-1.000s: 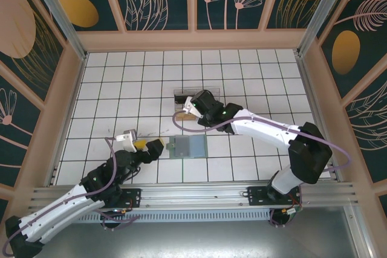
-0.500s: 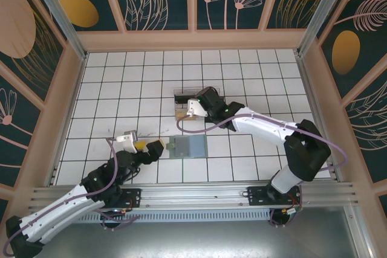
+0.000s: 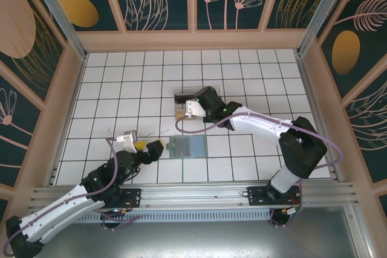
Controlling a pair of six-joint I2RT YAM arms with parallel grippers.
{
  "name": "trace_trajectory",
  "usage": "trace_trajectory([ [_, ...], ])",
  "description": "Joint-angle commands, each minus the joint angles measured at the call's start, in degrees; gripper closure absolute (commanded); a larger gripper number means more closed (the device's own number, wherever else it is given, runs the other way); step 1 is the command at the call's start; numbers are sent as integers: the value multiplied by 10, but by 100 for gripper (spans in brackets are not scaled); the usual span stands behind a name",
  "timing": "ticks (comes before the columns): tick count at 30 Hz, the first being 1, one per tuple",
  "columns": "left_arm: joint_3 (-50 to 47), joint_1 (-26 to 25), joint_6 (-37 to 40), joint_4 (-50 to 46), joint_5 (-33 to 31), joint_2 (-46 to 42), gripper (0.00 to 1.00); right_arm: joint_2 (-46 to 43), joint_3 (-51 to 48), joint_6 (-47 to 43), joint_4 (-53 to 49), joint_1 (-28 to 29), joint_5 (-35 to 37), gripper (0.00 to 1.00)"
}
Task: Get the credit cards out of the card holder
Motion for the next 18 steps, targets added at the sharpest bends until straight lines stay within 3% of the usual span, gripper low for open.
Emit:
trace_trajectory([
  [1, -7, 4, 13, -1, -7, -3, 1, 0, -1, 0, 13, -10, 9, 100],
  [18, -8, 4, 11, 0, -14, 6, 1, -55, -31, 30, -16, 7, -24, 100],
])
